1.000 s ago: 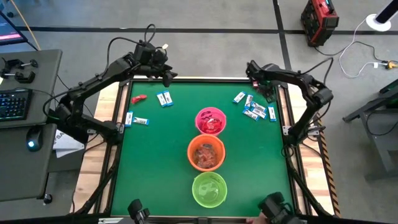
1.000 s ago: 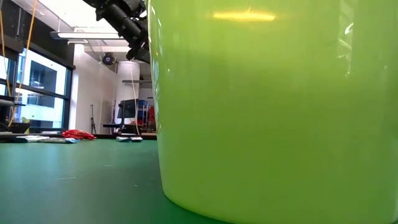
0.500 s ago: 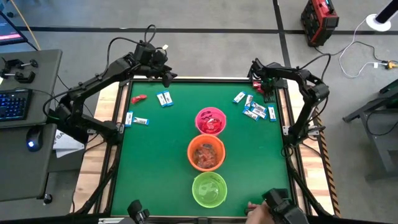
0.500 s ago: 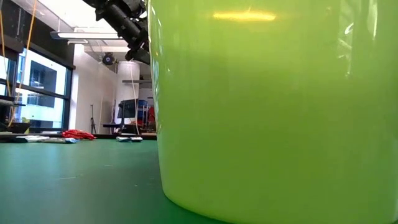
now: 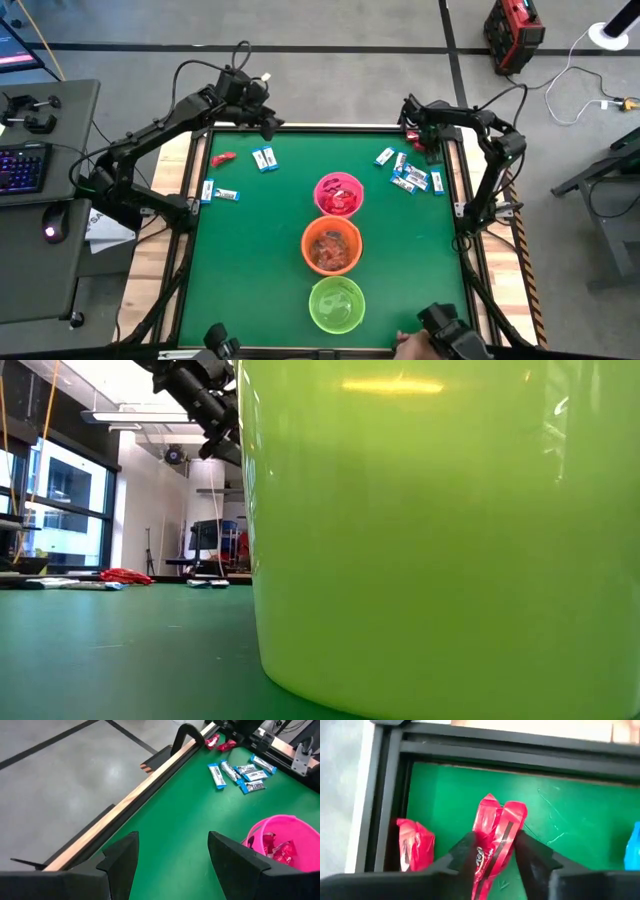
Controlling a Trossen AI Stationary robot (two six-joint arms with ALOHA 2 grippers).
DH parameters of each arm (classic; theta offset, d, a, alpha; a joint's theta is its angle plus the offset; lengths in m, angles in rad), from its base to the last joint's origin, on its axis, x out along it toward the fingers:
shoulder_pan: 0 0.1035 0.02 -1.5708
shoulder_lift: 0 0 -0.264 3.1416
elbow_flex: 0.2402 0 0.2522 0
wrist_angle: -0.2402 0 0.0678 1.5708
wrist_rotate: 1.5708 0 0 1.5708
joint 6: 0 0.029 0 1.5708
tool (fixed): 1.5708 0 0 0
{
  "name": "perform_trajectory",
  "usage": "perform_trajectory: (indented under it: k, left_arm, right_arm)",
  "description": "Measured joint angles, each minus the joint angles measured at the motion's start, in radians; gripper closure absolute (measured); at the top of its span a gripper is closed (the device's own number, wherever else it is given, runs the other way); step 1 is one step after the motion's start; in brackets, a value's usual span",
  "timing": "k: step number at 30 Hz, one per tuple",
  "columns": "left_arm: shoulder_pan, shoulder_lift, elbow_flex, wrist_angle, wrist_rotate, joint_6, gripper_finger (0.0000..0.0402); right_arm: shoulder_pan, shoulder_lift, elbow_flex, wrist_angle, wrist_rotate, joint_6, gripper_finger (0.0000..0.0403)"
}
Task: Sort candy by brand, put in halloween buckets
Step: Put the red chocolate into the pink bucket
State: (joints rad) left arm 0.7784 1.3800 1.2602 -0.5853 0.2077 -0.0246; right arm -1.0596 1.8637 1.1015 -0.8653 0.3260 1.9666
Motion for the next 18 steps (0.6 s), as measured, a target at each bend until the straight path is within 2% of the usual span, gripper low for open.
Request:
perform_trajectory:
  k: [6, 10, 18]
  left_arm:
    - [0.000, 0.000, 0.000, -0.040, 0.000, 0.000, 0.0174]
    - [0.000, 0.000, 0.000, -0.068, 0.007, 0.000, 0.0174]
    - [0.000, 0.000, 0.000, -0.069, 0.013, 0.002, 0.0174]
  right_arm:
    - [0.037, -0.011, -0.002, 0.010, 0.062, -0.226, 0.0392]
    - [0.075, -0.059, -0.008, 0.009, 0.095, -0.341, 0.0397]
    - [0.185, -0.281, -0.006, -0.015, 0.269, -0.545, 0.0402]
